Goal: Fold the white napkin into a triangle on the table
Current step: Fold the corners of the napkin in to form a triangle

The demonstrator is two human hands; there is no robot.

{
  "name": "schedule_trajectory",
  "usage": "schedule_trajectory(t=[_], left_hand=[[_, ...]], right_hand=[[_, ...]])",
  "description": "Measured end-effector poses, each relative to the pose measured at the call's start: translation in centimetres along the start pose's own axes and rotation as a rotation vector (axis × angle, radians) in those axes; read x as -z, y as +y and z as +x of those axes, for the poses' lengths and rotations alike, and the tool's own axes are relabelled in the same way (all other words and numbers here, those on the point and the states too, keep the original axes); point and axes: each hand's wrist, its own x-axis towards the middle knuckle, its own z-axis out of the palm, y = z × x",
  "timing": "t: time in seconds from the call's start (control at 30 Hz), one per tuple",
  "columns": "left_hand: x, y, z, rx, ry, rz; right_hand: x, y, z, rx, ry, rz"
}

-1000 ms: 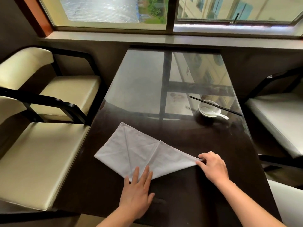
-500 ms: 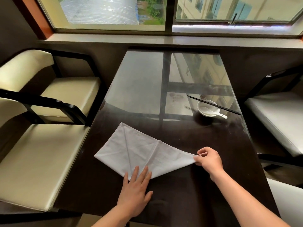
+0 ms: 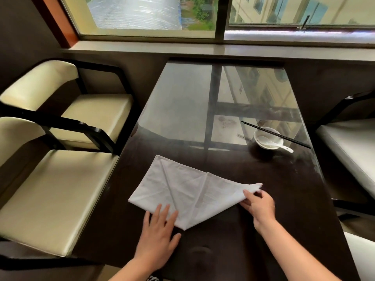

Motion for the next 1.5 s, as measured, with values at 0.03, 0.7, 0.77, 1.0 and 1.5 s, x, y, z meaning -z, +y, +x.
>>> schedule_trajectory(t=[0.03, 0.7, 0.77, 1.0, 1.5], left_hand=[[0.1, -1.0, 0.7, 0.083, 0.029, -0.018], [0.6, -4.8, 0.7, 0.584, 0.141, -0.499], [0.4, -4.6, 0.0, 0.603, 0.158, -0.552], [1.0, -5.2, 0.3, 0.663, 0.179, -0.638], [0.0, -3.9, -1.7, 0.29, 0.097, -0.465]], right_hand=[[-0.1, 0.5, -0.7, -0.017, -0.012, 0.013], [-2.6, -4.6, 4.0, 0.223, 0.197, -0.523], [-2.3, -3.2, 3.2, 0.169, 0.153, -0.532], [-2.9, -0.4, 1.4, 0.227, 0.095, -0.731], [-1.6, 2.1, -3.4, 0.835, -0.088, -1.043]])
